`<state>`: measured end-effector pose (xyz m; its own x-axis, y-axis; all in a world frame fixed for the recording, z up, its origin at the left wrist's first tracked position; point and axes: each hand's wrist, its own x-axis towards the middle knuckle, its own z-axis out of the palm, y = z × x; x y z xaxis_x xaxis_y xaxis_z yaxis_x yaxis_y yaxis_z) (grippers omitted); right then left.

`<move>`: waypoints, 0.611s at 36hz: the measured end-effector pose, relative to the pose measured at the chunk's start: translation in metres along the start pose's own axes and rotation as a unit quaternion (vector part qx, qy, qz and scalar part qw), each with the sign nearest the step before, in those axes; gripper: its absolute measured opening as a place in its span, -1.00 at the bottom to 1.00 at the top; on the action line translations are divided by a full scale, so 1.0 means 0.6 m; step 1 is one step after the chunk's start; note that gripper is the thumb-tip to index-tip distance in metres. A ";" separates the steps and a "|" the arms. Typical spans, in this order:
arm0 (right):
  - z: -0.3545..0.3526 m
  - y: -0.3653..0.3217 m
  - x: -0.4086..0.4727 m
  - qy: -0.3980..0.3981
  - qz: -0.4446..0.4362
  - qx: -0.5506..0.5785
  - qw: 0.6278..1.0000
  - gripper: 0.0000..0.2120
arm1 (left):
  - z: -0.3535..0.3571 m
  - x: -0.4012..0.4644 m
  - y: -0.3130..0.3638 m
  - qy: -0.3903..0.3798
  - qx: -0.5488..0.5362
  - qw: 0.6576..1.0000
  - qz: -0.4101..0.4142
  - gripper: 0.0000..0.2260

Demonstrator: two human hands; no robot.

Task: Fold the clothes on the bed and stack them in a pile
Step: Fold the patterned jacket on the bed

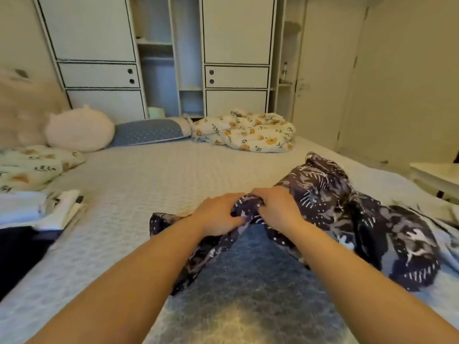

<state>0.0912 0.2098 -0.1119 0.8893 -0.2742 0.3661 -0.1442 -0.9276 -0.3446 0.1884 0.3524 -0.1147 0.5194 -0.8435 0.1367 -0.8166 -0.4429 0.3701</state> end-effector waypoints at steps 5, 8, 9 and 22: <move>0.008 -0.007 -0.040 -0.074 0.017 0.048 0.996 -0.50 | 0.014 -0.003 -0.036 0.082 0.042 0.995 -0.048 -0.73; 0.020 0.026 -0.082 -0.167 0.058 0.056 0.983 -0.16 | 0.009 -0.013 -0.046 0.088 0.044 0.993 -0.057 -0.77; 0.026 0.040 -0.095 -0.168 0.072 0.039 0.982 -0.16 | 0.005 -0.016 -0.049 0.100 0.044 0.992 -0.063 -0.78; -0.028 0.093 -0.135 0.032 0.194 -0.206 0.959 -0.76 | -0.105 -0.070 -0.097 0.291 -0.084 0.900 -0.312 -0.68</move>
<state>0.0038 0.1757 -0.1462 0.7081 -0.6209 0.3362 -0.6288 -0.7711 -0.1000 0.2300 0.4326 -0.0840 0.9480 -0.1213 0.2941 -0.2950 -0.6816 0.6696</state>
